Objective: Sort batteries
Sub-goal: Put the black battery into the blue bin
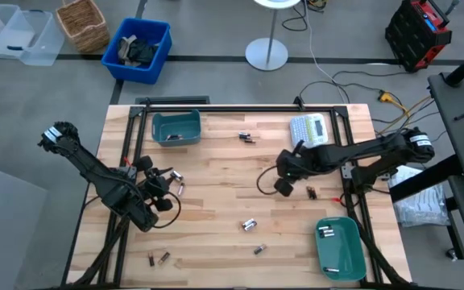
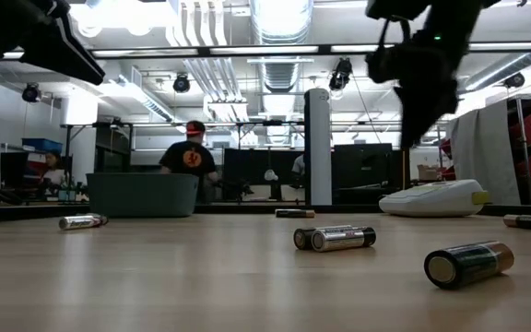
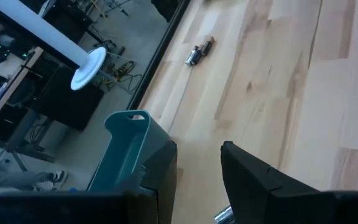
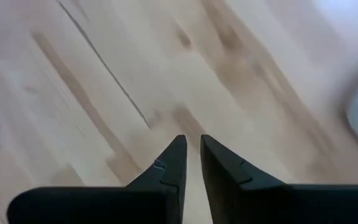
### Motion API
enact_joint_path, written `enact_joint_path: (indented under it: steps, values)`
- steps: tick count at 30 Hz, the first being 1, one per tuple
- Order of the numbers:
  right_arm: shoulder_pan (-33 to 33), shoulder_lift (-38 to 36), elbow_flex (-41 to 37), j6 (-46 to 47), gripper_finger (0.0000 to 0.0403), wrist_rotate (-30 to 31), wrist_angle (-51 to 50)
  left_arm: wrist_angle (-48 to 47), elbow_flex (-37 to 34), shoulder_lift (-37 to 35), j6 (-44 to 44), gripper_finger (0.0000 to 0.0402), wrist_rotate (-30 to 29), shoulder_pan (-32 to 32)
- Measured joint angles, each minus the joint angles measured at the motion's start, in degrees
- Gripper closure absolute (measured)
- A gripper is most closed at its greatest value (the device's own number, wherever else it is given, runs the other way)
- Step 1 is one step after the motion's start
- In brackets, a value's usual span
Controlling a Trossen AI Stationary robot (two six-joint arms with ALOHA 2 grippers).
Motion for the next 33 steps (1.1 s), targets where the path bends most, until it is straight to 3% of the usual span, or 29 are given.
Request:
enact_joint_path:
  steps: [3,8,15,19,26,33]
  values:
    - [-2.1,1.2,0.1,-5.6,0.0364,0.0,5.7,-0.1,0.0,0.0,0.0,0.0295,0.0,0.0]
    - [-7.9,6.1,3.8,-14.9,0.0364,-0.1,6.1,-0.3,0.0,0.0,0.9,0.0295,-0.1,0.1]
    - [-15.7,17.0,14.4,-44.0,0.0364,-0.5,6.4,-0.3,0.0,0.0,1.4,0.0295,-0.1,0.1]
    - [-19.2,23.2,19.6,-58.6,0.0364,-4.0,6.2,-0.2,0.0,0.0,1.4,0.0295,-0.1,0.1]
    - [-25.3,29.5,26.1,-62.3,0.0356,-11.0,6.0,0.2,0.0,0.0,0.3,0.0295,-0.9,0.2]
    - [-28.5,29.7,27.2,-61.6,0.0299,-11.0,5.8,0.5,0.0,0.0,-4.7,0.0295,-0.2,0.3]
